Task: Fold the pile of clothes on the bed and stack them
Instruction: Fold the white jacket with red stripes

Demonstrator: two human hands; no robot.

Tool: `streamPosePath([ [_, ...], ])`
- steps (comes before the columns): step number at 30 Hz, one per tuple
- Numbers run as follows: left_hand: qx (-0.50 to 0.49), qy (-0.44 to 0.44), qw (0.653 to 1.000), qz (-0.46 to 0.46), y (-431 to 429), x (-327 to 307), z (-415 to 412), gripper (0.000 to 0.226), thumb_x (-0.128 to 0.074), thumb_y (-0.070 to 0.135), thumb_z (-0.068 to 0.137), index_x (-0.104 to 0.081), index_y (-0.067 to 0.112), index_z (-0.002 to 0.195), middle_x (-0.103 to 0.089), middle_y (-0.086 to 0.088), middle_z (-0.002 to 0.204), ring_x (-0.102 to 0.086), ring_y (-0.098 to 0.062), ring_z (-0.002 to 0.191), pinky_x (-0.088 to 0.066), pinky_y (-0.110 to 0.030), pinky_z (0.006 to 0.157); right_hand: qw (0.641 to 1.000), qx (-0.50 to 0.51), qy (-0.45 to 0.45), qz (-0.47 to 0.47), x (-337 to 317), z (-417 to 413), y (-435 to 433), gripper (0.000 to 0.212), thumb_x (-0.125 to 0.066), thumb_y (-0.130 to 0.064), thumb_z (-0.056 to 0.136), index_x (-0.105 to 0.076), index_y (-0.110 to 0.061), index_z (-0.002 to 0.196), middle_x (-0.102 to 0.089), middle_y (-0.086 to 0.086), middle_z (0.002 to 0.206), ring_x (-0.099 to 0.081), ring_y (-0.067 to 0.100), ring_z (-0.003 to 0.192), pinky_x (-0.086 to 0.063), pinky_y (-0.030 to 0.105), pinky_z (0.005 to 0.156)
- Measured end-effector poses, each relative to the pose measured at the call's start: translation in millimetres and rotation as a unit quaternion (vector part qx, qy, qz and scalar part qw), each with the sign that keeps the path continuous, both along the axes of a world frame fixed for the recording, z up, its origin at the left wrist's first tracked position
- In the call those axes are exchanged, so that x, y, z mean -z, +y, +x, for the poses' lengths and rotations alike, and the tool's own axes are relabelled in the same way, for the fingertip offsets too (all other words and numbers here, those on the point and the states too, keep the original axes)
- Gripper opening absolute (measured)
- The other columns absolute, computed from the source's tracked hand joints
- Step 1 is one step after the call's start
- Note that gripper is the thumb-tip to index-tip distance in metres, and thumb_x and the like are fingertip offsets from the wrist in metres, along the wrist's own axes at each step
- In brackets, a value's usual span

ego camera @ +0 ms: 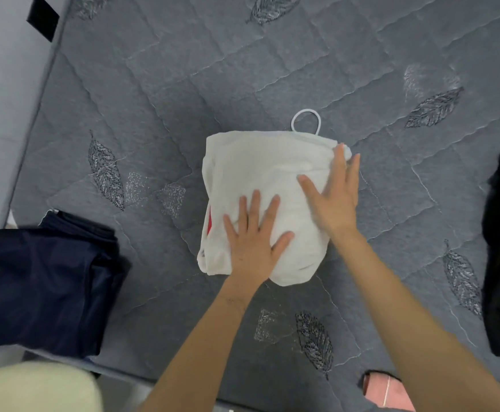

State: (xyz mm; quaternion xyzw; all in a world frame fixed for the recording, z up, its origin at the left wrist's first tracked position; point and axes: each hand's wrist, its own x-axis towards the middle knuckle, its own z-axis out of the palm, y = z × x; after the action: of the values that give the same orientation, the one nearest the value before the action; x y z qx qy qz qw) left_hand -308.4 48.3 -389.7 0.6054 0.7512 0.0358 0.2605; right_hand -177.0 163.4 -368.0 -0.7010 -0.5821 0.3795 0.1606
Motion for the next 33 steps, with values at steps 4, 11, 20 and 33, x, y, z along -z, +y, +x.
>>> streamPosePath([
  [4,0.004,0.036,0.998,-0.051,-6.6,26.1,-10.2,0.073,-0.011,0.074,0.086,0.02,0.044,0.144,0.019,0.003,0.16,0.017,-0.022,0.149,0.009,-0.061,0.115,0.941,0.174,0.247,-0.151,8.4,2.2,26.4,0.108,-0.079,-0.039,0.079,-0.003,-0.028,0.155,-0.032,-0.003,0.155,-0.04,0.012,0.136,-0.034,0.026,0.108],
  [11,-0.453,-0.085,0.887,-0.032,-30.5,7.7,-21.9,0.095,-0.061,0.056,0.086,-0.011,0.014,0.155,-0.014,-0.013,0.161,-0.01,-0.029,0.149,0.0,-0.046,0.119,0.887,0.289,0.323,-0.16,10.4,25.2,12.4,0.047,-0.079,-0.016,0.08,-0.062,-0.012,0.124,-0.07,0.0,0.112,-0.069,0.011,0.093,-0.057,0.023,0.066],
  [20,-0.377,-0.202,0.904,0.019,-1.1,-21.1,-45.6,0.012,-0.065,0.016,0.087,-0.059,0.008,0.093,-0.061,-0.009,0.094,-0.058,-0.031,0.096,-0.046,-0.04,0.078,0.858,0.166,0.33,-0.356,-27.1,93.6,-34.6,0.065,-0.08,-0.014,0.066,-0.059,-0.015,0.127,-0.072,0.0,0.112,-0.068,0.016,0.103,-0.055,0.033,0.09],
  [33,-0.469,-0.303,0.83,-0.013,-18.5,-24.9,-43.0,0.099,-0.074,0.041,0.082,-0.011,0.012,0.153,-0.038,-0.003,0.147,-0.039,-0.02,0.134,-0.035,-0.033,0.109,0.936,0.078,0.208,-0.274,-22.3,114.8,-69.7,0.142,-0.089,-0.052,0.049,0.007,-0.037,0.153,-0.02,-0.014,0.158,-0.029,0.0,0.134,-0.031,0.027,0.102],
])
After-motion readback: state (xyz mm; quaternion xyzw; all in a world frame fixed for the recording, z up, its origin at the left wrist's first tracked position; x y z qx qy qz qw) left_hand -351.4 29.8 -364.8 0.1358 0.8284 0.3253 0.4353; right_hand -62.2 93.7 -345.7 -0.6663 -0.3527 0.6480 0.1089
